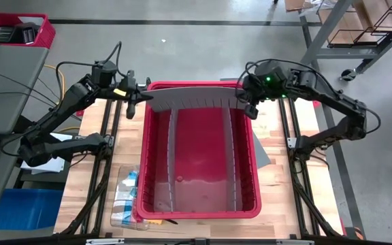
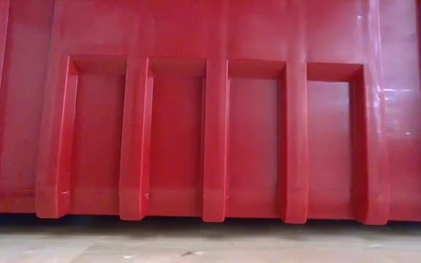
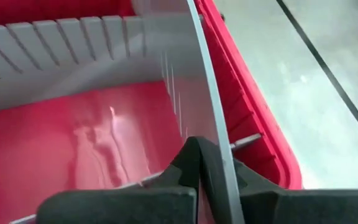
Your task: Sort Items/Unsort Items
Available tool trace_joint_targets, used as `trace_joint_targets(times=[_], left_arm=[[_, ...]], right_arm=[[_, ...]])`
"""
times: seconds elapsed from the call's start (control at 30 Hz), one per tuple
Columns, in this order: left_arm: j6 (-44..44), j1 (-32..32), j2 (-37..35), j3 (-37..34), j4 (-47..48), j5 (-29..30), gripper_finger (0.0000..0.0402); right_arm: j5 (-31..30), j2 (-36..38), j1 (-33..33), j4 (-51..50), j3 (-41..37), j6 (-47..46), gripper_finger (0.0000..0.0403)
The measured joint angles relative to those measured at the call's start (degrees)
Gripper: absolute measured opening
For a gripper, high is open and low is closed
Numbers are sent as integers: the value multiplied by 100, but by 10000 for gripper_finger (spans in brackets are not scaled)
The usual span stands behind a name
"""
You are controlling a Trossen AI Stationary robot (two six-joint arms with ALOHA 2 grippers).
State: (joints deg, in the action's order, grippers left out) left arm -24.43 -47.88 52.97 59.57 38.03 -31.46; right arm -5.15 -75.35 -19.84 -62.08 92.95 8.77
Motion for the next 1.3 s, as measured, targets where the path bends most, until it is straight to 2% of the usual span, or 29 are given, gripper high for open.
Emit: trace_joint_targets(times=[0.37, 0.8, 1.3], left_arm=[[185, 1, 0, -2, -273, -13, 1], [188, 68, 0, -1, -233, 5, 1], [289, 68, -2, -1, -200, 1, 1]], right_arm=[[-392, -236, -42, -271, 9, 227, 0], [-862, -236, -42, 84, 0, 606, 0], [-657, -224, -46, 328, -2, 327, 0]])
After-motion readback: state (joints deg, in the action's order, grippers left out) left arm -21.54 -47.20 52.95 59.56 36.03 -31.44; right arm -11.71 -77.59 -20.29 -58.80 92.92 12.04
